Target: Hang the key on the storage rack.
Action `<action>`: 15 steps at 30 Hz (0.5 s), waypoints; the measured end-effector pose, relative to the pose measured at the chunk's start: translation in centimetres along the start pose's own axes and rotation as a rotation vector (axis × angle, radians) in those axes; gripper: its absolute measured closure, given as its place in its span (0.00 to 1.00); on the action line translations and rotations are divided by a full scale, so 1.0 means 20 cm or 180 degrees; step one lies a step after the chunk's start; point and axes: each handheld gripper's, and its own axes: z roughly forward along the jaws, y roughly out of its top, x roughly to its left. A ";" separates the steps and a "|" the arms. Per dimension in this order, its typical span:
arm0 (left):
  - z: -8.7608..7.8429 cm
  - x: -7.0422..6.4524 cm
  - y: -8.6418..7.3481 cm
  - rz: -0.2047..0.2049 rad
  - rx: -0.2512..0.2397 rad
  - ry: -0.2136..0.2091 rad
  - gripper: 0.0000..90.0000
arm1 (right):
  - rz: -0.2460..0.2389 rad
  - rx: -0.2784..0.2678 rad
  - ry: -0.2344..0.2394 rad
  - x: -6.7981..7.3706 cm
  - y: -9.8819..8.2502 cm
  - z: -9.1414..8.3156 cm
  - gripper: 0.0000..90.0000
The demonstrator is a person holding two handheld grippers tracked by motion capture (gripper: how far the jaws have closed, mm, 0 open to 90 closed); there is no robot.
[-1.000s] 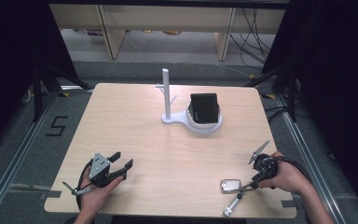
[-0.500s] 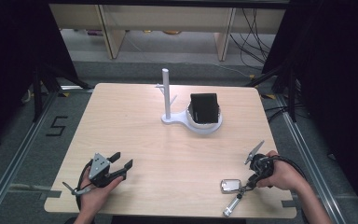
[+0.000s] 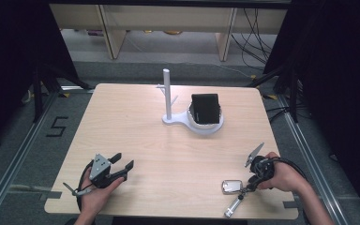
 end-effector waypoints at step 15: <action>0.00 0.00 0.00 -0.0009 -0.0005 -0.0007 0.43 | -0.0073 0.0103 -0.0027 0.05 -0.02 0.00 0.75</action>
